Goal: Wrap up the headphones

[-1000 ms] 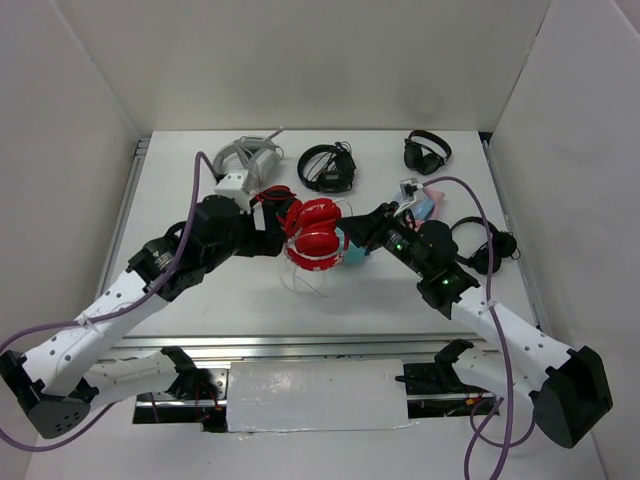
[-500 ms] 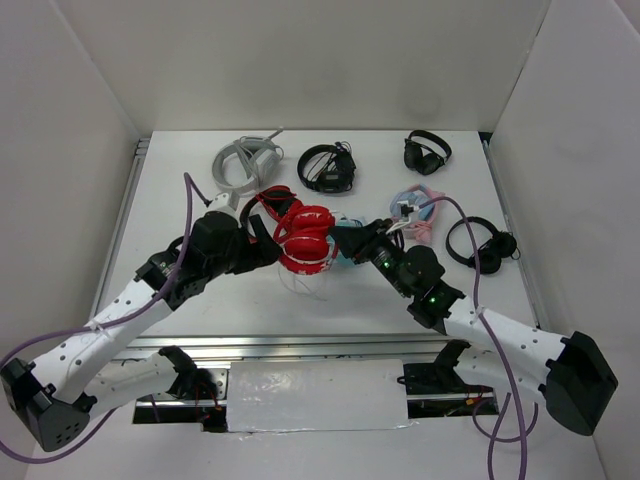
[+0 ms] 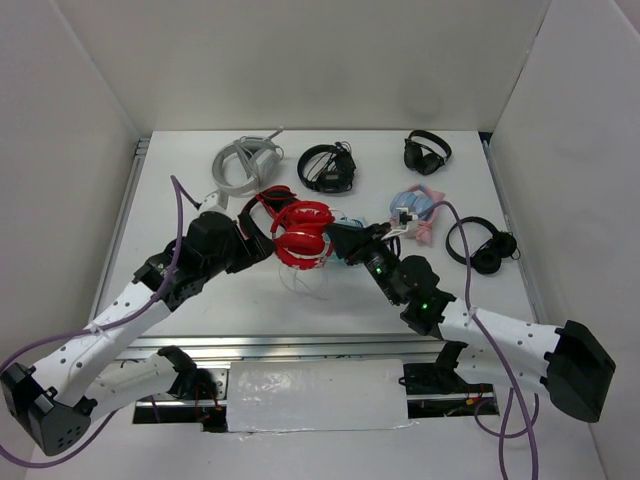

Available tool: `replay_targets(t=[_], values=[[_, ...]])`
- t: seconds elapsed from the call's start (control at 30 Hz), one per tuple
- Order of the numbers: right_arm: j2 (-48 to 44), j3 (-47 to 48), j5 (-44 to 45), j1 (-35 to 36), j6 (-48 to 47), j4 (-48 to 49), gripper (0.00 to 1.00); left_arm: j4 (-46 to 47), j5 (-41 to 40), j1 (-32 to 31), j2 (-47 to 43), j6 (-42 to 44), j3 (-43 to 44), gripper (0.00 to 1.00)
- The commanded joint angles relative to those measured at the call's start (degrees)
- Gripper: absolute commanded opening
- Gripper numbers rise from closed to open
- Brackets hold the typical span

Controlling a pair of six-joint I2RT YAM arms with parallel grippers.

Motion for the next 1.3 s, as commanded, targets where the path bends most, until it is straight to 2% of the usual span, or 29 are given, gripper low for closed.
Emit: replay_targets(t=[0.0, 0.2, 0.4, 0.53, 0.67, 0.7, 0.77, 0.8, 0.83, 0.87, 0.9, 1.0, 1.03, 1.1, 1.27], values=[[1.66, 0.74, 4.05, 2.26, -1.47, 12.18, 0.0, 3.72, 1.09, 0.24, 0.74, -1.5, -0.67, 0.75], [4.13, 1.89, 10.1, 7.09, -5.08, 14.9, 0.0, 4.51, 0.39, 0.24, 0.13, -2.19, -1.46, 0.73], [5.45, -0.22, 15.81, 9.82, -4.2, 21.75, 0.0, 5.13, 1.27, 0.24, 0.82, -3.78, -2.87, 0.61], [7.2, -0.93, 16.53, 10.87, -3.33, 25.55, 0.0, 6.09, 2.06, 0.24, 1.79, -4.31, -3.22, 0.54], [9.66, 0.65, 16.97, 12.63, -4.29, 25.37, 0.0, 6.54, 2.32, 0.24, 1.71, -4.05, -2.87, 0.39], [10.01, 1.09, 16.88, 13.16, -4.38, 25.11, 0.0, 6.19, 1.71, 0.24, 1.71, -3.87, -2.35, 0.29], [10.28, 1.45, 16.54, 13.42, -4.2, 23.36, 0.0, 4.79, 0.83, 0.24, 1.36, -3.96, -1.47, 0.2], [10.2, 1.8, 16.36, 13.42, -3.94, 22.31, 0.02, 3.99, 0.05, 0.33, 1.27, -4.04, -1.12, 0.09], [9.93, 1.97, 15.75, 13.51, -3.07, 20.82, 0.11, 2.77, -1.88, 0.33, 1.01, -3.96, -0.59, 0.02], [9.23, 2.24, 15.48, 13.43, -2.62, 17.84, 0.16, 2.32, -3.03, 0.33, 0.92, -3.87, 0.28, 0.0], [8.79, 2.41, 15.13, 13.34, -1.66, 16.42, 0.21, 2.23, -5.04, 0.42, 0.57, -3.52, 0.64, 0.0], [6.95, 3.12, 11.45, 13.42, -2.7, 11.15, 0.45, 1.79, -8.48, 0.77, 0.3, -2.38, 2.84, 0.0], [6.25, 3.38, 10.3, 13.42, -2.97, 7.83, 0.57, 1.7, -10.4, 0.94, 0.47, -1.68, 4.41, 0.0], [4.06, 4.08, 7.32, 13.42, -3.58, 3.77, 0.76, 0.73, -12.35, 1.73, 0.82, -0.8, 6.17, 0.0], [-1.05, 4.53, 1.16, 13.25, -6.31, -6.96, 0.98, 3.02, -14.9, 3.75, 2.05, 3.77, 10.13, 0.0]])
